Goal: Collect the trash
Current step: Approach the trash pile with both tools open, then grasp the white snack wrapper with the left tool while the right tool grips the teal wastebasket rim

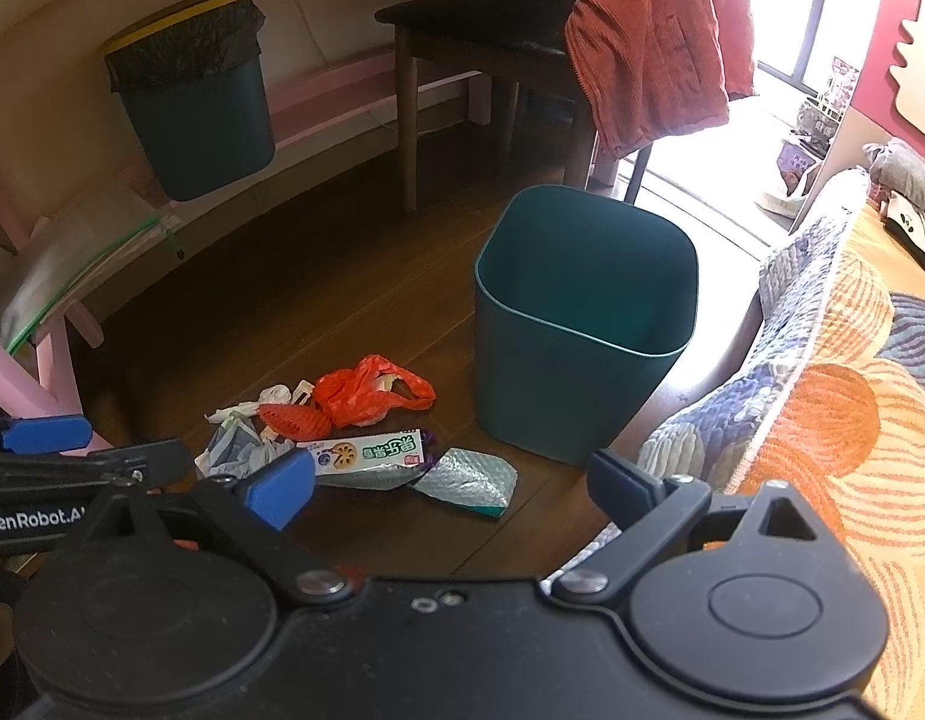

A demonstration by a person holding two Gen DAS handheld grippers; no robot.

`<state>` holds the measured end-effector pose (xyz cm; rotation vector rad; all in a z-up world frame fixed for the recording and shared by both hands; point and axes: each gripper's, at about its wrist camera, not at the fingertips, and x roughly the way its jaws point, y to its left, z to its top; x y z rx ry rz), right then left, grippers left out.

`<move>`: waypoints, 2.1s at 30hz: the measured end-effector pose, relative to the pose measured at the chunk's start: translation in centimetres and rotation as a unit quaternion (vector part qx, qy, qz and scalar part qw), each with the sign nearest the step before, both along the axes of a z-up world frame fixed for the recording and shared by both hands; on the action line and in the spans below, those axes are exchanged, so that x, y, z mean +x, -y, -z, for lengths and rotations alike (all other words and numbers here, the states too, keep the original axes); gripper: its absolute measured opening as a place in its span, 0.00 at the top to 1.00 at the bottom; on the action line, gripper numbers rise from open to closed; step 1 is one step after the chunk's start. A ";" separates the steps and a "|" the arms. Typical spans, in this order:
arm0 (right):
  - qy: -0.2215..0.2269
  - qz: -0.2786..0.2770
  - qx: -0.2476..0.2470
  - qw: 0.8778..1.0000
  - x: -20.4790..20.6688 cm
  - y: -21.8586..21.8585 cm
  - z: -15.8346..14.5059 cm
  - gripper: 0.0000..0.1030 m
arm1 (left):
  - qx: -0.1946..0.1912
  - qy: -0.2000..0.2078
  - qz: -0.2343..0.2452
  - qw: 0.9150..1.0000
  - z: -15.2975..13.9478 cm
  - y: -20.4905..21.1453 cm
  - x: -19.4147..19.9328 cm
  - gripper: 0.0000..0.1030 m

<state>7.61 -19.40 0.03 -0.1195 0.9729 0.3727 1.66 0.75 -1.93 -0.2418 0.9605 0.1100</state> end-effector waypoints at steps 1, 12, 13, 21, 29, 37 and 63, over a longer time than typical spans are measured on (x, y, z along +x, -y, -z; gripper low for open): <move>-0.001 0.000 0.001 1.000 0.0 0.0 0.0 0.05 | 0.001 -0.002 0.000 1.000 0.1 0.0 0.0 0.19; -0.021 -0.005 0.011 1.000 0.5 0.1 0.3 0.09 | 0.013 -0.027 -0.007 1.000 0.8 0.0 0.6 0.19; -0.025 -0.005 0.014 1.000 0.6 0.1 0.4 0.09 | 0.015 -0.031 -0.008 0.999 0.9 0.0 0.7 0.19; -0.054 -0.015 0.030 0.998 1.2 0.2 0.6 0.10 | 0.009 -0.047 0.006 0.999 1.5 0.3 1.1 0.19; -0.038 0.004 0.036 0.999 4.7 1.9 0.9 0.10 | 0.008 -0.067 -0.009 0.998 2.3 -0.3 2.5 0.19; -0.016 0.048 0.042 0.998 10.9 5.3 1.2 0.10 | 0.018 -0.082 -0.015 0.996 3.7 -1.3 6.2 0.19; -0.098 0.071 -0.019 0.992 29.3 8.4 12.5 0.39 | 0.072 -0.160 0.083 0.981 14.1 -0.8 17.1 0.19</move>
